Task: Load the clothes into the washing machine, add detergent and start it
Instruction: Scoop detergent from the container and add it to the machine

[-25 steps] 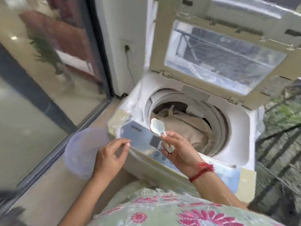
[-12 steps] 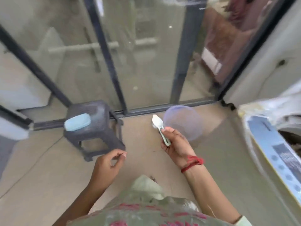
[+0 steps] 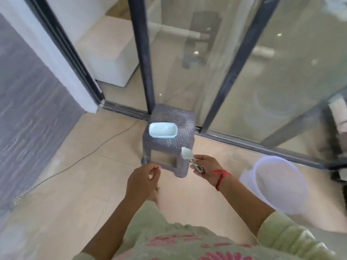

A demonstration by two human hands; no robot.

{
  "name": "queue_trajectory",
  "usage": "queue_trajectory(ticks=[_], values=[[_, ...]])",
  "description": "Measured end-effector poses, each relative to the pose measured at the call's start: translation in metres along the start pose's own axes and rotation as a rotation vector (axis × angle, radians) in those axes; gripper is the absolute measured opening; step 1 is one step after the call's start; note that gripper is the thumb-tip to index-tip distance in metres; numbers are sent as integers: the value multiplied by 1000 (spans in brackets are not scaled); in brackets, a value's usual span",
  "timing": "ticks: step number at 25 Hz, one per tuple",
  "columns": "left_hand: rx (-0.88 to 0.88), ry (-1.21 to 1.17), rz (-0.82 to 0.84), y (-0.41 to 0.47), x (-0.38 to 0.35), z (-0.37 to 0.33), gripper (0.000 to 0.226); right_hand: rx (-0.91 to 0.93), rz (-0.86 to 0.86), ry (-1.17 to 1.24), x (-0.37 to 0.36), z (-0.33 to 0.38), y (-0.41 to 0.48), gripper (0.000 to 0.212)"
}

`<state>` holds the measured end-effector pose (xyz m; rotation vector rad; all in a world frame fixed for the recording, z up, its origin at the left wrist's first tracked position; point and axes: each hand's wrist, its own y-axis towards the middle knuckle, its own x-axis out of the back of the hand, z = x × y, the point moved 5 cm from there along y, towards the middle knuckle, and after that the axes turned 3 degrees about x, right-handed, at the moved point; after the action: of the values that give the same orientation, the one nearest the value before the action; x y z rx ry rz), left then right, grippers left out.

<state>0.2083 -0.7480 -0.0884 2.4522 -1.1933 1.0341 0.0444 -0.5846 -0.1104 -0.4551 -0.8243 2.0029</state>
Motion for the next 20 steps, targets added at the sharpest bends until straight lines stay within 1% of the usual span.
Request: queue_trajectory(ticks=[2, 4, 6, 8, 10, 12, 15, 17, 18, 20], values=[[72, 27, 42, 45, 14, 39, 11, -68, -53, -119, -39, 7, 60, 14], [125, 36, 108, 80, 18, 71, 9, -86, -165, -203, -61, 22, 111, 10], [132, 51, 188, 110, 14, 95, 13, -3, -267, -300, -71, 41, 153, 18], [117, 56, 244, 141, 3, 119, 23, 75, -307, -424, -86, 62, 189, 16], [105, 77, 278, 165, -11, 137, 26, 126, -275, -562, -102, 70, 227, 17], [110, 52, 260, 184, -22, 152, 22, 160, -229, -743, -118, 68, 266, 18], [124, 8, 214, 199, -34, 170, 12, 198, -134, -1115, -138, 47, 312, 17], [126, -7, 211, 201, -40, 179, 13, 264, -94, -1323, -146, 39, 326, 20], [132, -16, 217, 201, -44, 183, 14, 311, -96, -1387, -146, 36, 331, 21], [148, -25, 220, 198, -45, 191, 18, 400, -152, -1477, -144, 33, 334, 22]])
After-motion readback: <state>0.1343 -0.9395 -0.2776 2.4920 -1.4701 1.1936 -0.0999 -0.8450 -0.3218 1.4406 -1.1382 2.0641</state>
